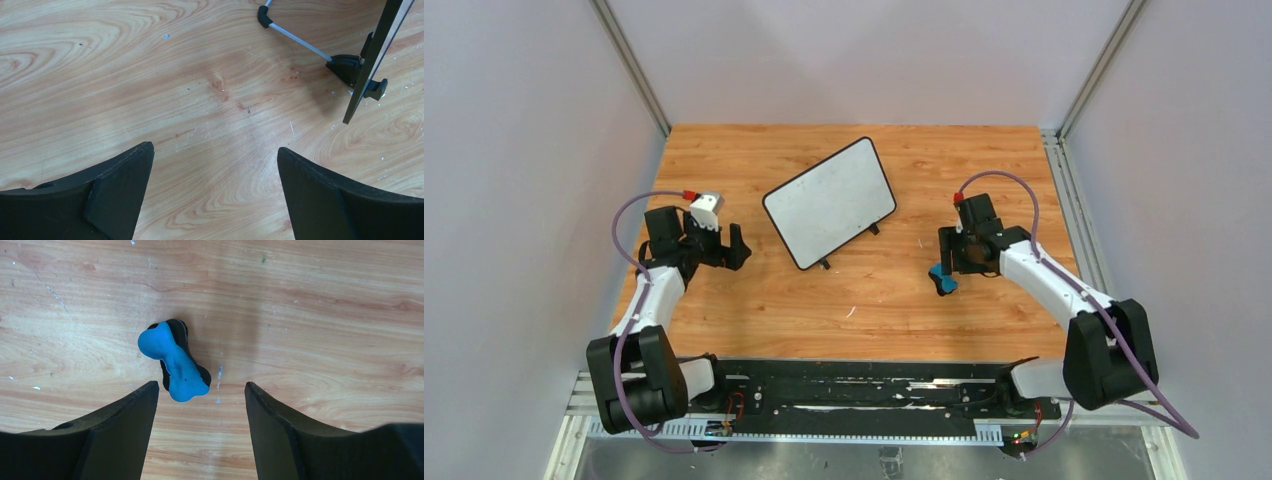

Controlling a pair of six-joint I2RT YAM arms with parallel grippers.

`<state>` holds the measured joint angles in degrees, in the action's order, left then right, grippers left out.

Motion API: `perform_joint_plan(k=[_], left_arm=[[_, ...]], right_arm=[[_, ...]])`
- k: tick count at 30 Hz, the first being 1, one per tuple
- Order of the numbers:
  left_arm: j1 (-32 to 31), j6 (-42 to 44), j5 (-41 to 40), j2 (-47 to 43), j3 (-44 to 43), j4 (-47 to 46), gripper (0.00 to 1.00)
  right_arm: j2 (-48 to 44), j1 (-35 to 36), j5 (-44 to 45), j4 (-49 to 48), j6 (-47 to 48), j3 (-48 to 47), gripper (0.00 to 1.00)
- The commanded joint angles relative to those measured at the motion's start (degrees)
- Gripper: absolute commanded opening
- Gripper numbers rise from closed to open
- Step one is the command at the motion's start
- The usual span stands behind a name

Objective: Erase the whiteboard

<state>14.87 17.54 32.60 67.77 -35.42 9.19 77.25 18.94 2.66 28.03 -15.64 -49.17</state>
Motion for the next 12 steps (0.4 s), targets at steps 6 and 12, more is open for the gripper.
perform_joint_plan(k=[6,12], left_arm=[[0.25,-1.49,-0.20,-0.70,-2.07,-0.81,0.98],[0.25,-1.46,-0.02,-0.88,-2.00,-0.88,0.98]], right_arm=[[-6.24,-0.83,6.33,-3.34,-3.18,3.85,0.63],[-8.56,-0.83,7.33,-4.32,-3.37,4.87,0.62]])
